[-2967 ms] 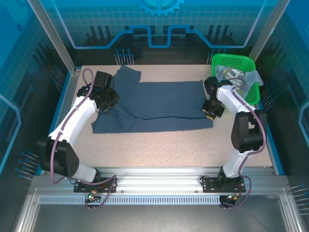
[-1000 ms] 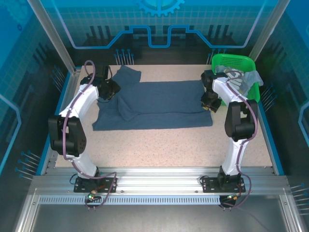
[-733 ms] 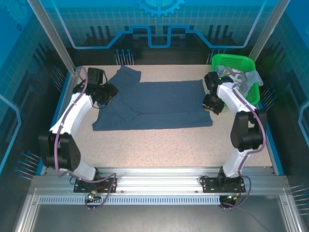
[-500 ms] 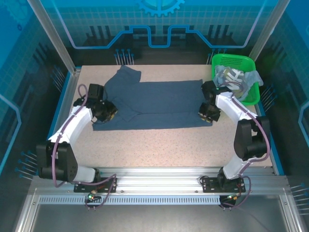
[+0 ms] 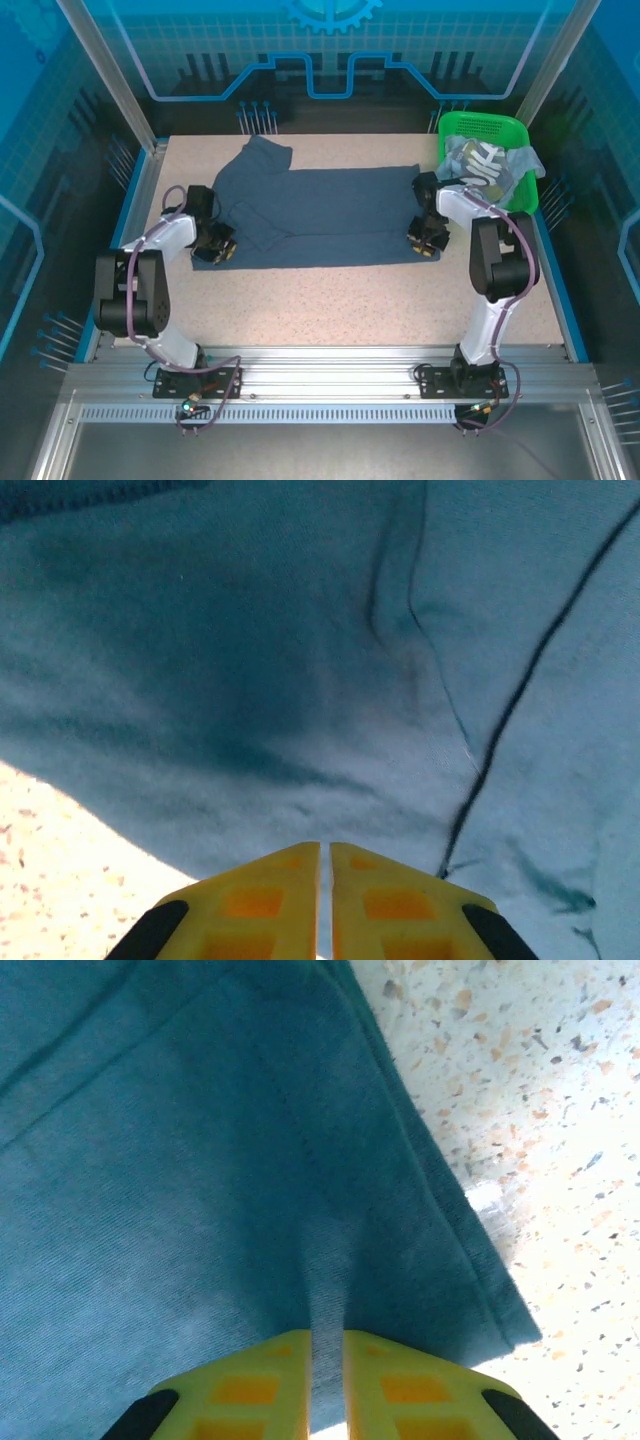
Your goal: Fold and stack the t-shirts
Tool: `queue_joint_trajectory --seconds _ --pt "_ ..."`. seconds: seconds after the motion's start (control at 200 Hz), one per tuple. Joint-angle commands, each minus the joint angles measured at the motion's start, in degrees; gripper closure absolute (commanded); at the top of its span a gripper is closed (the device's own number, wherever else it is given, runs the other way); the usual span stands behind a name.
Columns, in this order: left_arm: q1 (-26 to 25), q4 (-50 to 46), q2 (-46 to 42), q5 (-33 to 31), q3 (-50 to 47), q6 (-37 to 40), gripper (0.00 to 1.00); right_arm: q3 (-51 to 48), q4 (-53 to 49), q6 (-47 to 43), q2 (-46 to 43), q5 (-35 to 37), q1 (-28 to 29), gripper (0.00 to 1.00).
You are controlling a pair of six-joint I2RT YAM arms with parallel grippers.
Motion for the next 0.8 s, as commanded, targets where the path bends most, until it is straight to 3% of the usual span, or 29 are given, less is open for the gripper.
queue_joint_trajectory --seconds 0.0,0.275,0.58,0.7,0.795 --pt "0.68 0.08 2.60 -2.81 0.75 -2.10 0.89 0.35 -3.33 -0.35 1.81 1.67 -0.49 0.84" --pt "1.75 -3.31 -1.04 -9.22 -5.74 -9.05 0.90 -2.61 -7.66 1.64 0.94 2.77 0.53 0.82" --pt "4.05 -7.67 -9.42 -12.74 -7.78 -5.69 0.88 -11.00 -5.43 2.42 -8.83 2.90 3.02 0.77" --pt "1.19 -4.97 -13.08 -10.32 -5.22 -3.64 0.75 -8.34 -3.32 -0.50 -13.37 4.14 4.79 0.67" --pt "-4.04 -1.64 -13.01 -5.68 -2.79 -3.94 0.61 -8.36 3.52 -4.69 -19.29 0.38 7.31 0.56"
